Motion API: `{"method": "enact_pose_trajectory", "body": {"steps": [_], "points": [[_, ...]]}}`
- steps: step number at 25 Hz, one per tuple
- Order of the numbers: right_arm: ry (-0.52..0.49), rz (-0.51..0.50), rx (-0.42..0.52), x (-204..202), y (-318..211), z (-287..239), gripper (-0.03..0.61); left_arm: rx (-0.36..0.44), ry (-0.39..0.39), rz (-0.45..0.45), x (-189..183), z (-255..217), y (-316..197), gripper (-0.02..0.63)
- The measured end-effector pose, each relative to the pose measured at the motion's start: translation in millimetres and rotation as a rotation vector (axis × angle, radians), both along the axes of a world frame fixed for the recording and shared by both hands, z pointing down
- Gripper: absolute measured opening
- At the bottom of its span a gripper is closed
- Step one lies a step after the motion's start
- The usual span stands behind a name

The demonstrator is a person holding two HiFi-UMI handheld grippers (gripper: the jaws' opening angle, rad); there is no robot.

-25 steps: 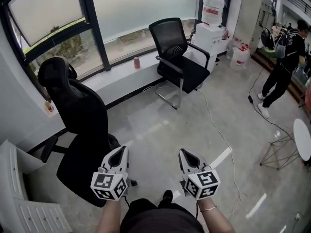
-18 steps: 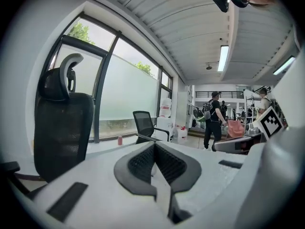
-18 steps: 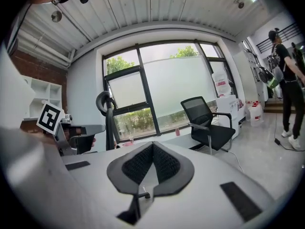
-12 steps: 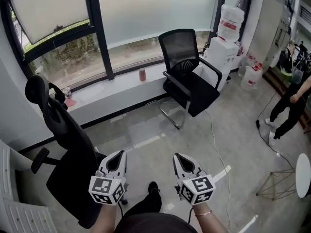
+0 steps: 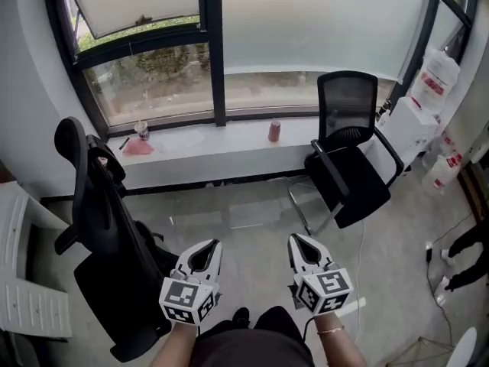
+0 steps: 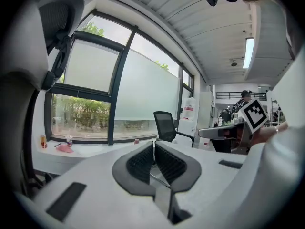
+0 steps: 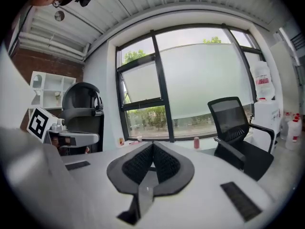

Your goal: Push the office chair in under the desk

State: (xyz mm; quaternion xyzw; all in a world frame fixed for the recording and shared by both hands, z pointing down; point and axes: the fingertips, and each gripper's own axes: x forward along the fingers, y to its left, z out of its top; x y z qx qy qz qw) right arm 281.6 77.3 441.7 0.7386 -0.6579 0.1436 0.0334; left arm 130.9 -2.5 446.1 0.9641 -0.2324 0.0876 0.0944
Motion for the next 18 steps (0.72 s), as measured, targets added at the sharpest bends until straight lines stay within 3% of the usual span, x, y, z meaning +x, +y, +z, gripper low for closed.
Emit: {"method": "enact_pose_trajectory", "body": {"steps": [7, 18], "points": [[-0.011, -0.210, 0.004, 43, -111, 11, 0.005, 0.011, -0.030, -0.207, 26, 8, -72, 0.009], [-0.023, -0.672, -0.021, 95, -270, 14, 0.005, 0.004, -0.080, -0.746, 42, -3, -152, 0.011]]}}
